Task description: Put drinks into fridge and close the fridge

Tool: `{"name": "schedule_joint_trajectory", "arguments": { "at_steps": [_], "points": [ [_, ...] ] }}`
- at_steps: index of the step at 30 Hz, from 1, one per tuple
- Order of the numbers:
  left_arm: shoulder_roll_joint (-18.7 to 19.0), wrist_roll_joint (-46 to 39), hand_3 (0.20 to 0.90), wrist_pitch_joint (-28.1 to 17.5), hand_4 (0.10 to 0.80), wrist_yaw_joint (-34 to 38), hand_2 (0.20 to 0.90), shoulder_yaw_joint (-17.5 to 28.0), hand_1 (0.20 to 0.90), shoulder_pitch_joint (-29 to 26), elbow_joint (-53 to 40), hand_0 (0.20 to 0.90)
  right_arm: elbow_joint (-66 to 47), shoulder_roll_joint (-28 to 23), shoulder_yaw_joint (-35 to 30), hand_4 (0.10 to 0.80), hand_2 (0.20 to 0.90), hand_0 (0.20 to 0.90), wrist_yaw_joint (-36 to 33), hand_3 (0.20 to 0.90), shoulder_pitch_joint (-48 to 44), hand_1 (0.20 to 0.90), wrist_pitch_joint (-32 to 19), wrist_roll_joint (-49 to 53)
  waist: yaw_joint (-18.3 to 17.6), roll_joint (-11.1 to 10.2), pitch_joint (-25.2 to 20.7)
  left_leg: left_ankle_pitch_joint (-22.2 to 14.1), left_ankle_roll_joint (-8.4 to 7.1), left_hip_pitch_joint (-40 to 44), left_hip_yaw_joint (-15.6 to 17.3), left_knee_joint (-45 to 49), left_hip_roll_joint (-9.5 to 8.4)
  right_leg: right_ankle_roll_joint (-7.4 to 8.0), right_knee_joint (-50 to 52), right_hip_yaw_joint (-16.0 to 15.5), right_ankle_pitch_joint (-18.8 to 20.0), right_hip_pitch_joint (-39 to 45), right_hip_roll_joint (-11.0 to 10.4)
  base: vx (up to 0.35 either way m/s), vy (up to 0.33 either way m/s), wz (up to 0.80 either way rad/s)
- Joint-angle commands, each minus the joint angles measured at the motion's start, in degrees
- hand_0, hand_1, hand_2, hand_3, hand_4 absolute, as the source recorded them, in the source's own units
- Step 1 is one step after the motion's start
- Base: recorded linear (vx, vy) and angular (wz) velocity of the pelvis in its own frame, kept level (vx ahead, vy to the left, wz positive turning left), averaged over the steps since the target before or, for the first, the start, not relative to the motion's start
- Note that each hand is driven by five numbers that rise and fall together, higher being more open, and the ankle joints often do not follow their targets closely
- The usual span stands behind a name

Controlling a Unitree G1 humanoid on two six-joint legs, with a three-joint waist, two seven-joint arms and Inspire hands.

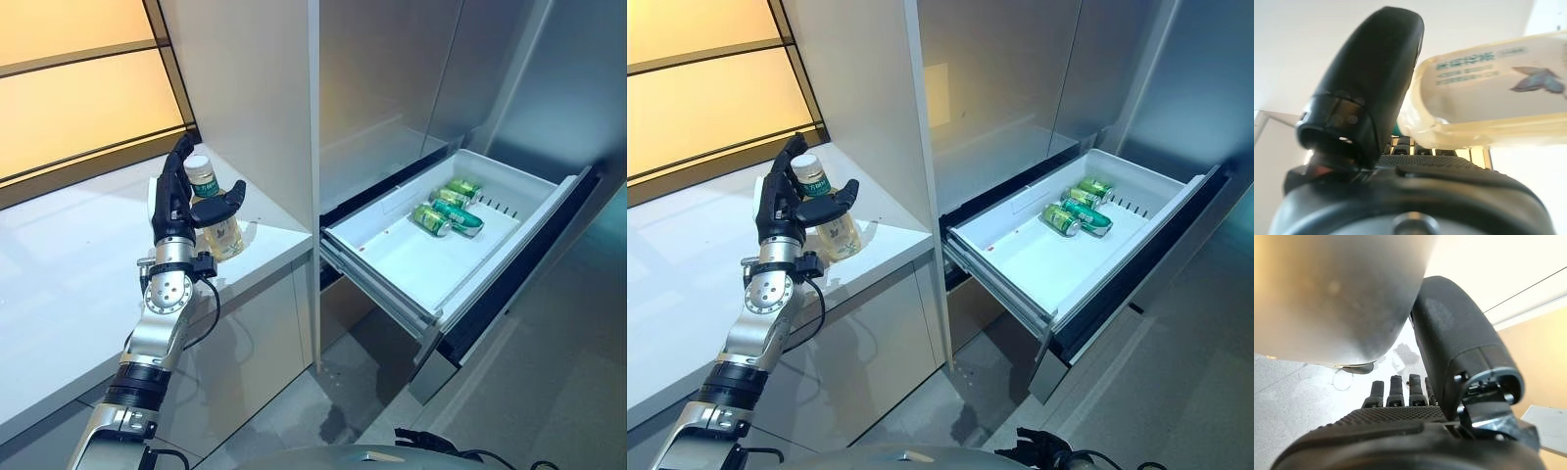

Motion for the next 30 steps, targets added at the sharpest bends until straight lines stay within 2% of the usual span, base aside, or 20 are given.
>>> {"name": "schedule_joint_trajectory", "arguments": {
  "at_steps": [1,10,30],
  "points": [
    [1.40,3.76,0.900,-4.56,0.800,1.74,0.900,2.19,0.900,-6.40,-0.14,0.900,1.20,1.01,1.40,0.800,0.900,0.900,1.86,0.900,0.74,0.900,0.44,-2.22,-0.28,-0.22,-1.07,-7.90,1.07,3.43,1.05,0.39,-1.21,2.59,4.04,0.08,-2.03,-1.11,-0.02,0.000,0.000,0.00],
    [1.96,6.89,0.900,-3.39,0.800,4.06,0.900,2.20,0.900,-6.84,1.59,0.900,1.22,0.89,1.60,0.800,0.900,0.900,2.09,0.900,0.86,0.900,0.45,-2.73,-0.42,-0.17,-1.08,-7.88,1.01,3.58,1.15,0.39,-1.15,2.66,4.05,0.21,-2.04,-0.99,-0.02,0.000,0.000,0.00],
    [1.83,4.77,0.900,-2.08,0.800,3.35,0.900,1.21,0.900,-7.42,4.64,0.900,0.61,0.84,1.82,0.800,0.900,0.900,2.16,0.900,0.74,0.900,1.12,-3.20,-0.70,-0.14,-1.19,-7.77,0.94,3.52,1.52,0.39,-1.05,2.71,4.11,0.51,-2.11,-1.07,0.10,0.000,0.000,0.00]
  ]
}}
